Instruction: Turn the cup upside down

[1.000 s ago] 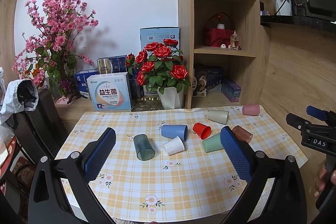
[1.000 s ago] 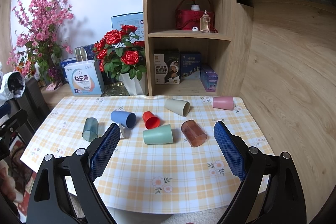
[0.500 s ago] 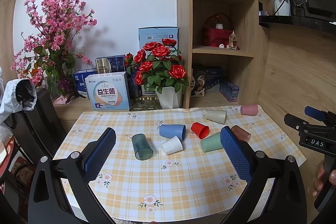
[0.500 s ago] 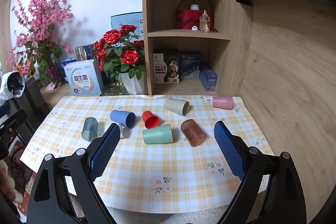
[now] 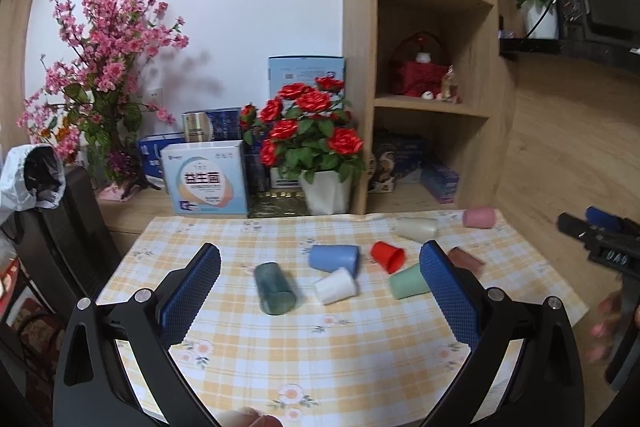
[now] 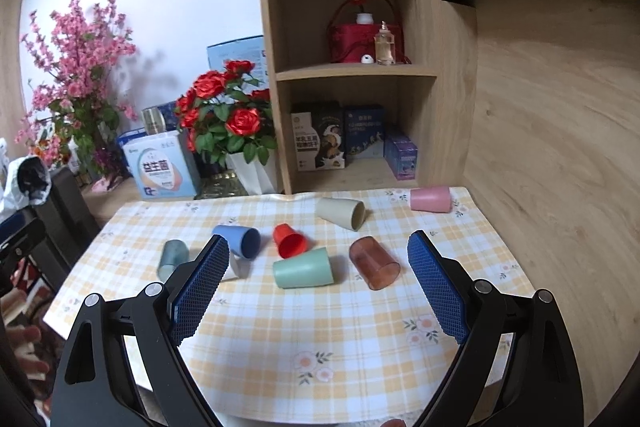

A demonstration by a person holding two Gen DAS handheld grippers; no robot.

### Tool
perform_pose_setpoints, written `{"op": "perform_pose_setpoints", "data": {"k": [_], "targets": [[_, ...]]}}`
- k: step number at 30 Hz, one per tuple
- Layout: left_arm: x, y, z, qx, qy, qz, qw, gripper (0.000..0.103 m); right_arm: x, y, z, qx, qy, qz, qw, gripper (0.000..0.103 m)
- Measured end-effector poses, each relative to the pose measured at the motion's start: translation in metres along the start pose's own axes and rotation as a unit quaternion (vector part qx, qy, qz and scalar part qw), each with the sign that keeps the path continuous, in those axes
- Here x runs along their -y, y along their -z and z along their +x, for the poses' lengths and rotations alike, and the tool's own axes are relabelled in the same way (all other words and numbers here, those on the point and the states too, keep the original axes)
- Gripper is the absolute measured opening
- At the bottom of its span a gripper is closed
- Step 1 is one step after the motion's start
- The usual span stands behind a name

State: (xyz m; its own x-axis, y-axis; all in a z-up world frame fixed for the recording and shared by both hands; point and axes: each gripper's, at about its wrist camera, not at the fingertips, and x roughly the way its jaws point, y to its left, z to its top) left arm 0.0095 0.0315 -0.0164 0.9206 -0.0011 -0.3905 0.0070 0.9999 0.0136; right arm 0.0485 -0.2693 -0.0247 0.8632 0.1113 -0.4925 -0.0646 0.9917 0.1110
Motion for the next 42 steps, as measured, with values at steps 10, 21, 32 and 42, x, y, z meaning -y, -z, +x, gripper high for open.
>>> {"op": "perform_pose_setpoints", "data": {"k": [10, 21, 32, 42], "targets": [[-0.035, 0.022, 0.066, -0.082, -0.015, -0.005, 0.9965, 0.097, 0.03, 0.019, 0.092, -0.074, -0.01, 0.058, 0.996, 0.088], [-0.071, 0.049, 0.135, -0.163, -0.041, -0.057, 0.9842, 0.097, 0.027, 0.063, 0.162, -0.164, 0.008, 0.026, 0.986, 0.088], [-0.083, 0.056, 0.2, -0.213, -0.042, -0.078, 0.973, 0.087, 0.061, 0.088, 0.195, -0.21, 0.03, 0.067, 0.975, 0.088], [-0.1, 0.061, 0.274, -0.269, -0.016, -0.148, 0.9514, 0.083, 0.076, 0.097, 0.217, -0.228, 0.041, 0.074, 0.97, 0.088]]}}
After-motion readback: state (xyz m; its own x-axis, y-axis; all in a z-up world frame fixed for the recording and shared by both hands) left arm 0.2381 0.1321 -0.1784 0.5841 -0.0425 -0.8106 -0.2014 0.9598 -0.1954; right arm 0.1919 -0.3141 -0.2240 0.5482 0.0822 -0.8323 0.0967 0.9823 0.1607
